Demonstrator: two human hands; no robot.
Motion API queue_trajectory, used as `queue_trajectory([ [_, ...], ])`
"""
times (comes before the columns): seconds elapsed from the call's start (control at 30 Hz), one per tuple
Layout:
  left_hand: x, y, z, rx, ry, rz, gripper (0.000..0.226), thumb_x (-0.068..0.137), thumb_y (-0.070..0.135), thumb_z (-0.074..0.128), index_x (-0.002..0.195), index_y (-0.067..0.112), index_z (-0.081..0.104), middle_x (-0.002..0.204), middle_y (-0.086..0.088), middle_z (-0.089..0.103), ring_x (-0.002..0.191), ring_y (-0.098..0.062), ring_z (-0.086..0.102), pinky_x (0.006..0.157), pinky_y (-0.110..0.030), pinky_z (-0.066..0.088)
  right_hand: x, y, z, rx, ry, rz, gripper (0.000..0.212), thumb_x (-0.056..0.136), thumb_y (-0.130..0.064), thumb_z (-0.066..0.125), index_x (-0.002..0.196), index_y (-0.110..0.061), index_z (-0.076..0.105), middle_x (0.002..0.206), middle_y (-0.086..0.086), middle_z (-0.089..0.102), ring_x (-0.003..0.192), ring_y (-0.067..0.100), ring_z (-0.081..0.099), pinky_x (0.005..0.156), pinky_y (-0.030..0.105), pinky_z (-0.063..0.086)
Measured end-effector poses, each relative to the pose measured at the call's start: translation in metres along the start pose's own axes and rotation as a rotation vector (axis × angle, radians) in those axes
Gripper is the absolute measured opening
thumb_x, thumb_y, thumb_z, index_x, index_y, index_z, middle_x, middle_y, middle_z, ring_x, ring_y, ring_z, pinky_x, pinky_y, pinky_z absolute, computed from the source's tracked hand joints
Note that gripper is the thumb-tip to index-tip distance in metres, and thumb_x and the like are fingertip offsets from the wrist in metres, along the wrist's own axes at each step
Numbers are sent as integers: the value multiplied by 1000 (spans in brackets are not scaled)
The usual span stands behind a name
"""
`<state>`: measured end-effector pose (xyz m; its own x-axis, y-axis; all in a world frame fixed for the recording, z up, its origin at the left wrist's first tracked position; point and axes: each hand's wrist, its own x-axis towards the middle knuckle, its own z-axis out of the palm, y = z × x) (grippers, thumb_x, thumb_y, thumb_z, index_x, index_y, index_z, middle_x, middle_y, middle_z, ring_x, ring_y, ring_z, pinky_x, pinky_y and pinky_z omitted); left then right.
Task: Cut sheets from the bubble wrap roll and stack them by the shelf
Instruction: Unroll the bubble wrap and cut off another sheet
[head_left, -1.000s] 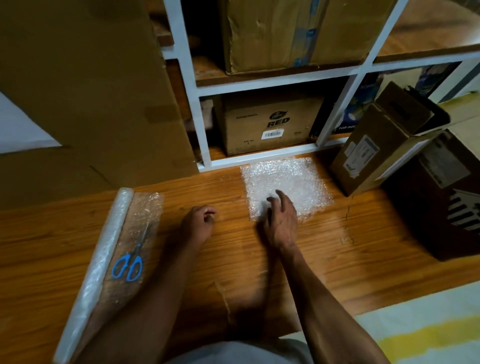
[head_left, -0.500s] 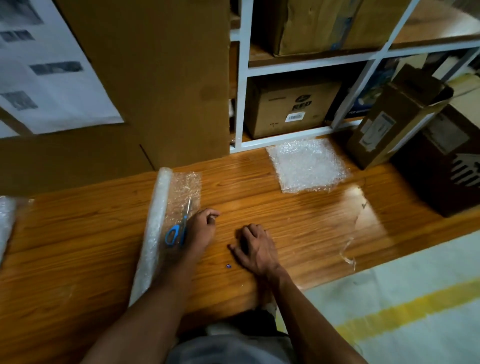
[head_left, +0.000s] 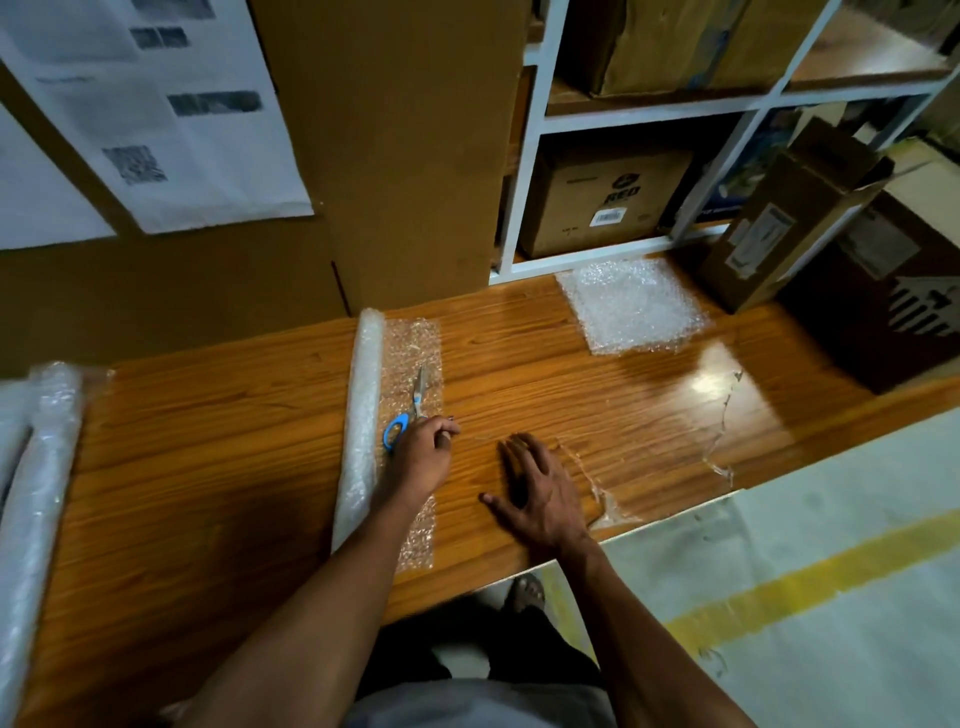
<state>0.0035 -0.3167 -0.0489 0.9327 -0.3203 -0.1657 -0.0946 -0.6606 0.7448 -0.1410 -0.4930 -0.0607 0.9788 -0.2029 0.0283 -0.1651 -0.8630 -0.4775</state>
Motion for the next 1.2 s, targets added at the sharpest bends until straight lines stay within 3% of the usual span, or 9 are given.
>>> queue_trajectory([
  [0.13, -9, -5, -10, -5, 57, -4, 30, 95, 14, 55, 97, 34, 76, 110, 12, 74, 95, -13, 69, 83, -33, 57, 3, -3, 6, -20, -55, 23, 86, 88, -84, 54, 151, -25, 46, 160, 1, 39, 142, 25, 43, 112, 48, 44],
  [0.27, -17, -9, -21, -17, 175, -40, 26, 93, 4, 60, 94, 23, 77, 111, -1, 75, 99, -23, 70, 87, -32, 55, 13, -11, 10, -90, -112, -51, 83, 89, -81, 52, 149, -24, 47, 160, 5, 40, 143, 29, 40, 114, 49, 38],
  [0.37, -25, -13, -25, 55, 246, -93, 24, 90, 7, 67, 100, 27, 74, 114, -1, 69, 103, -25, 67, 88, -36, 57, 19, -19, 10, -99, -153, -109, 83, 90, -80, 51, 152, -24, 45, 163, 5, 38, 144, 30, 38, 115, 47, 35],
  [0.5, -41, -19, -29, 287, 184, -77, 39, 90, 13, 70, 126, 26, 69, 131, 0, 59, 122, -25, 52, 103, -40, 47, 26, -37, 17, -119, -237, -186, 84, 93, -81, 41, 160, -31, 31, 170, 3, 26, 151, 30, 28, 120, 51, 29],
  [0.6, -47, -21, -29, 386, 152, -99, 38, 91, 19, 67, 128, 25, 68, 134, -1, 58, 122, -27, 52, 104, -41, 45, 29, -46, 26, -167, -305, -235, 81, 96, -79, 35, 162, -32, 28, 173, 1, 18, 156, 33, 18, 124, 55, 21],
  [0.83, -58, -24, -36, 420, 187, -174, 33, 93, 27, 68, 126, 24, 69, 128, -2, 61, 119, -28, 55, 99, -41, 48, 40, -61, 30, -164, -196, -201, 69, 99, -65, 44, 152, -22, 40, 161, 6, 38, 142, 33, 39, 112, 50, 36],
  [1.03, -54, -31, -42, 341, 186, -172, 31, 92, 25, 69, 124, 27, 67, 125, -2, 61, 120, -26, 54, 100, -37, 48, 63, -65, 30, -181, -291, -117, 83, 103, -66, 33, 168, -20, 8, 176, 2, 5, 161, 29, 8, 127, 51, 15],
  [1.1, -49, -34, -47, 318, 158, -161, 24, 91, 25, 71, 114, 27, 69, 120, -3, 62, 116, -27, 57, 98, -37, 50, 68, -67, 31, -158, -296, -120, 79, 105, -62, 35, 167, -19, 15, 175, 5, 15, 160, 30, 13, 127, 51, 16],
  [1.2, -42, -40, -56, 265, 128, -132, 15, 87, 19, 73, 101, 26, 71, 110, -4, 65, 107, -28, 64, 91, -37, 53, 69, -67, 27, -4, -197, -50, 59, 101, -51, 47, 150, -19, 43, 144, 15, 56, 132, 38, 50, 108, 47, 43],
])
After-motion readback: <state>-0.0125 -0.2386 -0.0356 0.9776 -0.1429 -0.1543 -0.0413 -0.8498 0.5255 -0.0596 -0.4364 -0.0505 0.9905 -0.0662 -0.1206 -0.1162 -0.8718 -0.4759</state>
